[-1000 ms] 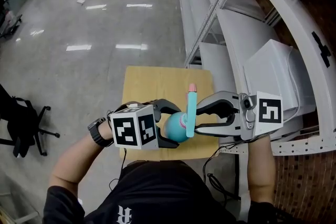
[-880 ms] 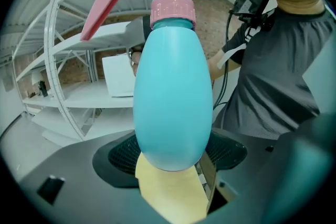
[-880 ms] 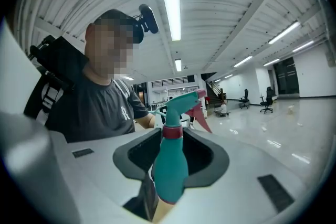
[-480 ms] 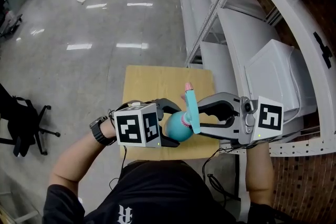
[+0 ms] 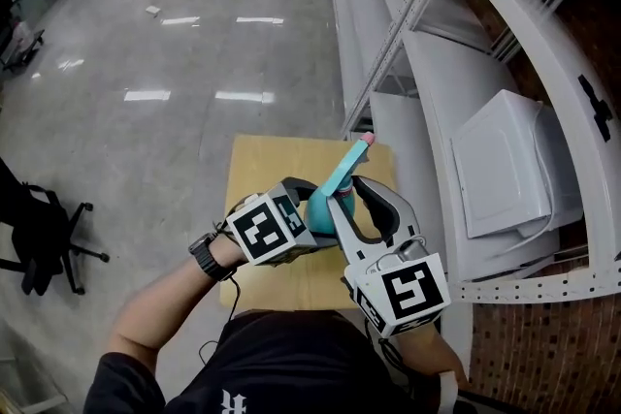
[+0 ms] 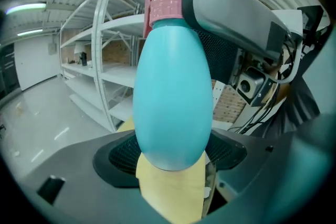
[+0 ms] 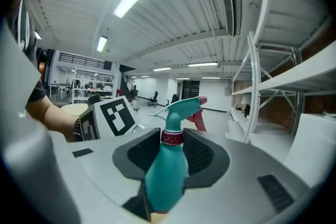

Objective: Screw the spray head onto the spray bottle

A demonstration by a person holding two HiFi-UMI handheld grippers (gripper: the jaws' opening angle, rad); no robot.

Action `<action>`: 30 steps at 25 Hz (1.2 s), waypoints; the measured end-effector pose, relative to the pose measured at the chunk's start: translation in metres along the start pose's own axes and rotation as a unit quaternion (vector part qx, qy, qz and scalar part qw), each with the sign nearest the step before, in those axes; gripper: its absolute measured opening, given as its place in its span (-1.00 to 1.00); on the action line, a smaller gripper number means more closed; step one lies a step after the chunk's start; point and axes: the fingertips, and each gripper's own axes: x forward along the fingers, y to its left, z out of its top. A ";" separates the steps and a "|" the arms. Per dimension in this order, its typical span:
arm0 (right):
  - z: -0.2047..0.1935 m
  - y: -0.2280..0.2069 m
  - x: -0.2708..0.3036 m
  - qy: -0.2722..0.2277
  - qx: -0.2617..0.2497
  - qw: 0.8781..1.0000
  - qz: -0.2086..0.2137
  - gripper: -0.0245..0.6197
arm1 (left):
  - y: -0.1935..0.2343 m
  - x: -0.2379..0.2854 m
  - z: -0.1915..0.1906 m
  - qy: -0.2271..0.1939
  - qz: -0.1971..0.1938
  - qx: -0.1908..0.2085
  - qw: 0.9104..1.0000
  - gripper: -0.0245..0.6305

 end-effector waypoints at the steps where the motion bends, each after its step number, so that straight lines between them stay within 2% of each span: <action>1: -0.002 0.001 -0.002 -0.001 0.007 1.000 0.007 -0.57 | 0.000 0.000 -0.001 0.002 -0.003 0.006 1.000 0.23; 4: -0.001 0.005 -0.010 -0.007 0.015 0.999 0.048 -0.57 | 0.000 -0.003 -0.002 0.004 -0.008 0.018 1.000 0.23; 10: 0.002 0.026 -0.024 -0.004 -0.016 0.995 0.095 -0.57 | 0.002 -0.009 0.005 -0.001 -0.008 0.022 1.000 0.23; 12: 0.013 0.024 -0.042 -0.038 -0.004 0.993 0.115 -0.57 | -0.001 -0.012 0.007 -0.004 -0.014 0.033 0.999 0.24; 14: 0.035 -0.003 -0.074 -0.113 0.046 0.984 0.127 -0.58 | -0.009 -0.017 0.008 -0.008 -0.031 0.048 0.998 0.24; 16: 0.052 -0.052 -0.102 -0.194 0.124 0.963 0.141 -0.57 | -0.020 -0.023 0.008 -0.011 -0.058 0.066 0.996 0.24; 17: 0.055 -0.078 -0.106 -0.219 0.162 0.950 0.152 -0.58 | -0.028 -0.027 0.009 -0.012 -0.075 0.076 0.994 0.24; 18: 0.053 -0.099 -0.100 -0.225 0.189 0.941 0.168 -0.58 | -0.036 -0.030 0.009 -0.014 -0.094 0.085 0.992 0.24; 20: 0.040 -0.112 -0.073 -0.187 0.202 0.935 0.224 -0.58 | -0.056 -0.035 0.011 -0.016 -0.137 0.099 0.985 0.24; 21: 0.033 -0.103 -0.059 -0.157 0.191 0.931 0.267 -0.58 | -0.066 -0.036 0.012 -0.016 -0.158 0.104 0.982 0.24; 22: 0.027 -0.086 -0.052 -0.128 0.173 0.923 0.320 -0.58 | -0.075 -0.037 0.012 -0.015 -0.177 0.108 0.978 0.24; 24: 0.022 -0.041 -0.055 -0.087 0.121 0.891 0.430 -0.58 | -0.088 -0.037 0.013 -0.011 -0.207 0.115 0.972 0.24; 26: 0.019 -0.005 -0.066 -0.066 0.075 0.852 0.515 -0.58 | -0.097 -0.036 0.012 -0.004 -0.227 0.124 0.966 0.24; 28: 0.019 0.019 -0.075 -0.061 0.051 0.816 0.573 -0.58 | -0.103 -0.034 0.008 0.008 -0.239 0.132 0.962 0.24; 29: 0.021 0.028 -0.078 -0.061 0.044 0.803 0.592 -0.58 | -0.104 -0.033 0.006 0.014 -0.241 0.134 0.961 0.24; 30: 0.022 0.034 -0.078 -0.061 0.041 0.796 0.601 -0.57 | -0.105 -0.032 0.004 0.017 -0.241 0.135 0.961 0.24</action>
